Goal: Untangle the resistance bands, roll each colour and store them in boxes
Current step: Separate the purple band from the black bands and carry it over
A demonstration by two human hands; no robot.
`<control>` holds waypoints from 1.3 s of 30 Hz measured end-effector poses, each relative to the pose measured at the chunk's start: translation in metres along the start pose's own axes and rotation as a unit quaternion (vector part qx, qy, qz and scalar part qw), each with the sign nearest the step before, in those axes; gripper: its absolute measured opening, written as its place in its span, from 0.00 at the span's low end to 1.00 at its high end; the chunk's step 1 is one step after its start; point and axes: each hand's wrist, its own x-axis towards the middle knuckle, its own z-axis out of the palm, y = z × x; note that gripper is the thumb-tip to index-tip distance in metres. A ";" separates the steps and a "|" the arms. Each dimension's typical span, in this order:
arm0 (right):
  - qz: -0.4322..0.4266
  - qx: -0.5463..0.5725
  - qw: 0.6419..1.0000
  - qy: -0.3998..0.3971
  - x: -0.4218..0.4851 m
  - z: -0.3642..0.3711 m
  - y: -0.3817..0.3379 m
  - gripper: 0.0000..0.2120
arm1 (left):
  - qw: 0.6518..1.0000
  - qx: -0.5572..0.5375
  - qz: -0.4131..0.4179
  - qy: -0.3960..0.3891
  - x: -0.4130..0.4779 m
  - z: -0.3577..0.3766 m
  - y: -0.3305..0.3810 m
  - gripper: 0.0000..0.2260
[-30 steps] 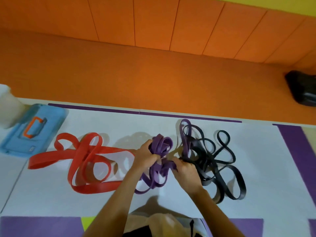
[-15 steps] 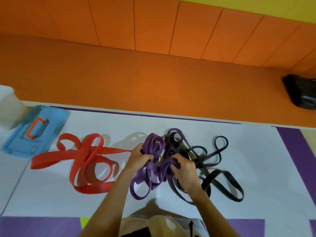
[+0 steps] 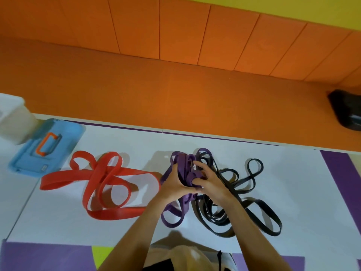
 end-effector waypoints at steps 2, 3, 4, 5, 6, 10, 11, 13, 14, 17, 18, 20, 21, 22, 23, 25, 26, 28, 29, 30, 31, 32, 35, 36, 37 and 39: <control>0.013 0.057 0.998 -0.040 -0.001 -0.003 0.002 0.29 | 0.999 0.020 0.015 0.046 0.002 0.008 0.001 0.39; 0.010 0.087 0.995 -0.041 -0.001 -0.003 0.003 0.28 | 0.996 0.029 0.017 0.086 0.003 0.011 0.001 0.34; -0.002 0.118 0.993 -0.029 -0.001 -0.002 0.005 0.26 | 0.991 0.029 0.018 0.132 0.004 0.013 0.002 0.29; -0.027 0.156 0.987 -0.002 -0.001 0.000 0.009 0.25 | 0.984 0.013 0.018 0.177 0.005 0.013 0.002 0.24; -0.057 0.197 0.978 0.042 0.000 0.001 0.013 0.21 | 0.976 -0.016 0.013 0.218 0.006 0.009 0.003 0.20; -0.111 0.094 0.969 0.201 -0.001 0.002 0.030 0.11 | 0.950 -0.128 -0.024 0.285 0.008 -0.014 0.005 0.21; -0.109 -0.017 0.974 0.195 -0.001 0.000 0.037 0.13 | 0.946 -0.148 -0.025 0.286 0.007 -0.019 0.006 0.23; -0.100 -0.234 0.958 0.131 -0.001 0.000 0.052 0.23 | 0.943 -0.173 -0.022 0.282 0.003 -0.024 0.012 0.26; -0.097 -0.300 0.944 0.102 0.000 0.001 0.059 0.26 | 0.945 -0.175 -0.019 0.276 0.002 -0.025 0.015 0.27; -0.141 -0.412 0.892 0.119 0.009 0.004 0.063 0.24 | 0.954 -0.171 -0.001 0.247 -0.004 -0.024 0.024 0.24; -0.150 -0.429 0.880 0.137 0.012 0.003 0.062 0.22 | 0.956 -0.173 0.011 0.235 -0.007 -0.023 0.028 0.22; -0.148 -0.454 0.864 0.160 0.019 -0.002 0.056 0.18 | 0.960 -0.175 0.038 0.214 -0.013 -0.020 0.041 0.21; -0.141 -0.470 0.855 0.167 0.022 -0.005 0.053 0.17 | 0.961 -0.175 0.051 0.207 -0.015 -0.020 0.049 0.21; -0.132 -0.488 0.845 0.176 0.025 -0.007 0.051 0.17 | 0.961 -0.177 0.062 0.201 -0.016 -0.019 0.056 0.21; -0.125 -0.503 0.834 0.190 0.026 -0.009 0.049 0.17 | 0.962 -0.181 0.071 0.194 -0.016 -0.018 0.064 0.20; -0.129 -0.523 0.810 0.234 0.026 -0.015 0.043 0.16 | 0.961 -0.191 0.089 0.179 -0.016 -0.018 0.076 0.20; -0.136 -0.530 0.798 0.253 0.024 -0.019 0.041 0.16 | 0.960 -0.198 0.097 0.173 -0.017 -0.018 0.081 0.19; -0.136 -0.529 0.792 0.273 0.017 -0.030 0.037 0.16 | 0.955 -0.220 0.110 0.166 -0.020 -0.021 0.090 0.19; -0.129 -0.521 0.797 0.277 0.014 -0.037 0.036 0.16 | 0.953 -0.228 0.113 0.165 -0.021 -0.024 0.094 0.19; -0.126 -0.516 0.799 0.281 0.011 -0.044 0.034 0.16 | 0.952 -0.231 0.114 0.165 -0.021 -0.026 0.097 0.20; -0.134 -0.516 0.796 0.286 0.008 -0.051 0.033 0.15 | 0.953 -0.227 0.113 0.166 -0.021 -0.028 0.099 0.20; -0.153 -0.516 0.792 0.288 0.006 -0.056 0.031 0.15 | 0.955 -0.221 0.108 0.166 -0.020 -0.030 0.100 0.20; -0.243 -0.496 0.800 0.236 0.000 -0.067 0.025 0.15 | 0.959 -0.213 0.074 0.174 -0.019 -0.034 0.098 0.20; -0.259 -0.496 0.804 0.201 -0.001 -0.069 0.022 0.14 | 0.959 -0.212 0.060 0.180 -0.019 -0.035 0.096 0.20; -0.264 -0.505 0.805 0.164 -0.001 -0.071 0.020 0.12 | 0.958 -0.213 0.046 0.186 -0.018 -0.036 0.094 0.20; -0.257 -0.521 0.806 0.110 -0.004 -0.071 0.015 0.08 | 0.955 -0.220 0.021 0.200 -0.016 -0.037 0.088 0.20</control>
